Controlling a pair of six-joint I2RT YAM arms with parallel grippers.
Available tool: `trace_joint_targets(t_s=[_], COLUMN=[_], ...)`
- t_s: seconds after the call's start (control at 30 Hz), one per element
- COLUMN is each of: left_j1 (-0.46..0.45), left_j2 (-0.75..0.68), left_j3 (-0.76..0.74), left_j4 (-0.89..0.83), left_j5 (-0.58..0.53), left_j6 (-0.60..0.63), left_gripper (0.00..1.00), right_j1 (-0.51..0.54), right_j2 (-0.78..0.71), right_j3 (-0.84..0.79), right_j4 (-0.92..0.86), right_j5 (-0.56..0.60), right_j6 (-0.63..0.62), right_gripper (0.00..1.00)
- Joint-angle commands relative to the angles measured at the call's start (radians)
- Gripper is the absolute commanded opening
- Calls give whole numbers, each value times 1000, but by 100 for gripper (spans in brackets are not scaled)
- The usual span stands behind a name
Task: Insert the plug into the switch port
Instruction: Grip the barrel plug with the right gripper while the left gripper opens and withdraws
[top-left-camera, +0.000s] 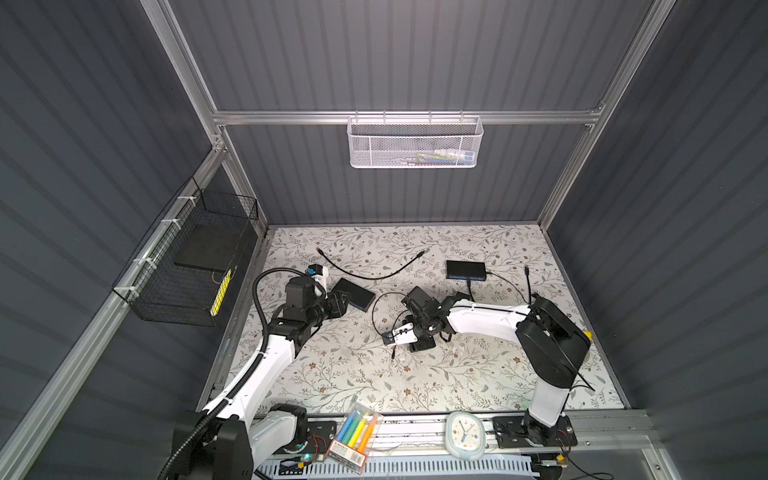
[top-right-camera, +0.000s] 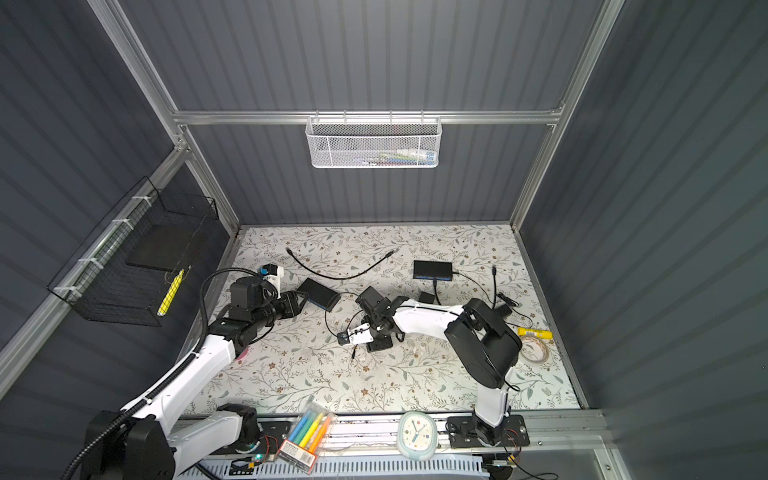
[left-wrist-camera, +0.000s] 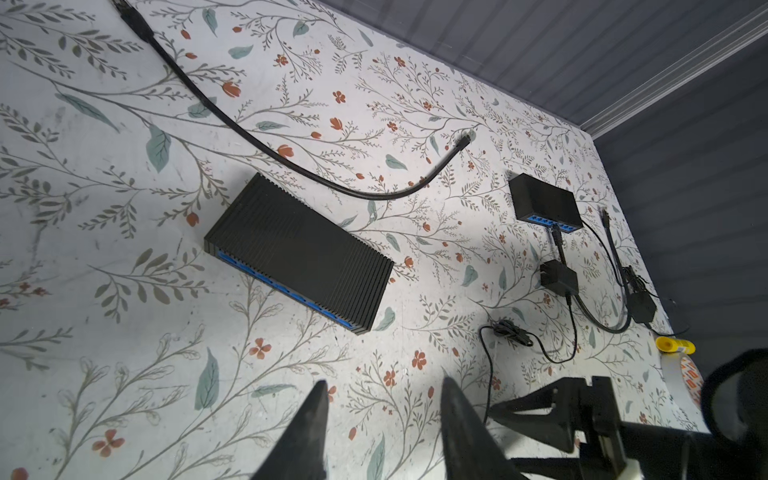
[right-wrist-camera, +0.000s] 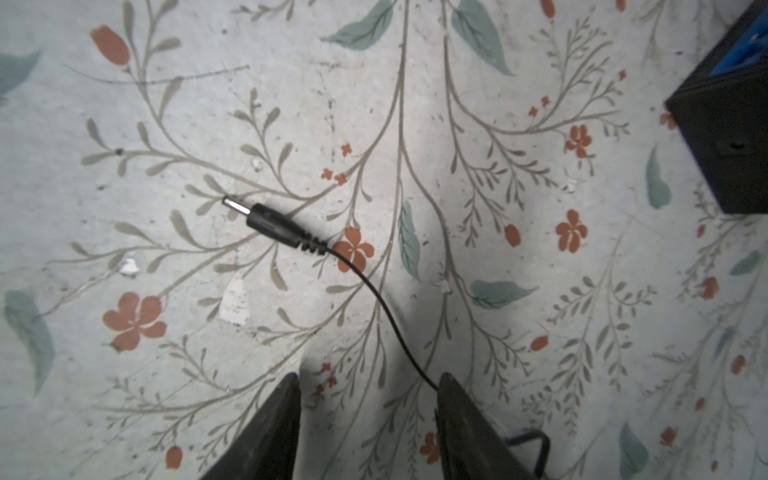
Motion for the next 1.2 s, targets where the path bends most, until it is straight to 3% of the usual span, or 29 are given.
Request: trace_joint_targets(t_s=[0.0, 0.37, 0.53, 0.83, 0.87, 1.0, 1.17], left_j1=[7, 9, 9, 9, 9, 9, 9], left_j2=[3, 15, 15, -3, -5, -18, -12], left_j3=[-15, -18, -19, -18, -19, -20, -26], left_j4=[26, 33, 33, 17, 12, 5, 33], left_j5=[38, 60, 60, 60, 60, 60, 155], left_j6=[-8, -5, -5, -2, -1, -2, -14], left_gripper=[45, 44, 44, 43, 43, 43, 43], right_j1=[7, 10, 10, 7, 2, -21, -54], right_j2=[19, 69, 108, 126, 118, 83, 3], right_j3=[25, 68, 102, 111, 110, 114, 99], right_j4=[39, 4, -103, -92, -78, -24, 60], right_j5=[36, -1, -33, -19, -18, -4, -9], right_j6=[-14, -28, -31, -10, 4, 111, 300], right_gripper=[52, 49, 36, 4, 0, 0, 0])
